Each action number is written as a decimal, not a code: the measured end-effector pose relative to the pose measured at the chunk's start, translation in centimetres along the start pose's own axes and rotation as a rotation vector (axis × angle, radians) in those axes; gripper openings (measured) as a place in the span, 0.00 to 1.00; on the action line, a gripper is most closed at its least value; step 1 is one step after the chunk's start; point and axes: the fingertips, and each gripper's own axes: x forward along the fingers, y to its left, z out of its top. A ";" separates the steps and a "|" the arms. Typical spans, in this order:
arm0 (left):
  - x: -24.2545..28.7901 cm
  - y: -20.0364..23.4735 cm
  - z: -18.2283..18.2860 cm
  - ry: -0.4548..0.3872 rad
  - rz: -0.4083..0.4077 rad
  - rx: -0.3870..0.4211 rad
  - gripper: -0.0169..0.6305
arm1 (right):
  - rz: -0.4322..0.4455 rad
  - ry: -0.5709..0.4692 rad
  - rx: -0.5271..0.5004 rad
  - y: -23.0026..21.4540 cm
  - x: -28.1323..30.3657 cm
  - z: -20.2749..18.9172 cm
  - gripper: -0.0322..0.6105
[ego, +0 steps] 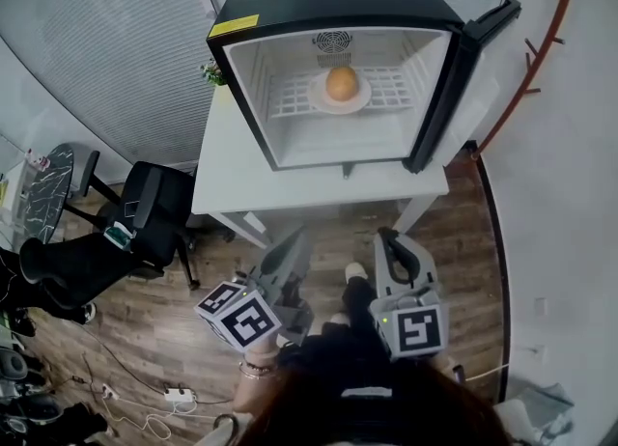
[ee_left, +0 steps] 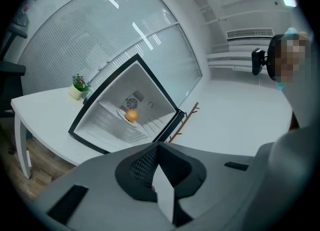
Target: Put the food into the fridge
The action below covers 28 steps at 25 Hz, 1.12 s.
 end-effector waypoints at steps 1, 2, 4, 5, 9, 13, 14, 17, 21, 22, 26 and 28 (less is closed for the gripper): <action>-0.4 -0.1 -0.2 0.001 -0.001 0.000 0.03 | 0.003 -0.001 -0.007 0.3 -0.3 0.0 0.05; -0.8 -0.2 -0.4 0.003 0.001 0.001 0.03 | 0.005 -0.003 -0.012 0.6 -0.6 0.1 0.05; -1.6 -0.4 -0.8 0.006 0.003 0.004 0.03 | 0.008 -0.003 -0.020 1.2 -1.2 0.2 0.05; -2.1 -0.5 -0.9 0.007 0.004 0.006 0.03 | 0.010 -0.001 -0.021 1.4 -1.5 0.2 0.05; -3.8 -0.6 -1.3 0.002 0.020 0.008 0.03 | 0.018 0.011 -0.019 2.5 -2.6 -0.1 0.05; -5.0 -0.3 -1.5 -0.008 0.034 -0.001 0.03 | 0.031 0.035 -0.033 3.5 -3.4 -0.5 0.05; -5.2 -0.3 -1.6 -0.006 0.033 0.000 0.03 | 0.037 0.044 -0.038 3.7 -3.5 -0.7 0.05; -5.8 -0.4 -2.3 0.000 0.031 0.002 0.03 | 0.051 0.068 -0.053 4.5 -4.2 -1.3 0.05; -6.0 -0.5 -3.2 0.009 0.028 0.008 0.03 | 0.053 0.078 -0.047 4.9 -4.7 -1.9 0.05; -6.0 -0.5 -3.3 0.015 0.030 0.017 0.03 | 0.050 0.076 -0.042 4.9 -4.7 -1.9 0.05; -5.8 -0.9 -3.2 0.023 0.020 0.037 0.03 | 0.054 0.056 -0.011 4.8 -4.6 -1.3 0.05; -5.6 -1.1 -3.0 0.021 -0.001 0.049 0.03 | 0.061 0.053 -0.021 4.9 -4.7 -1.1 0.05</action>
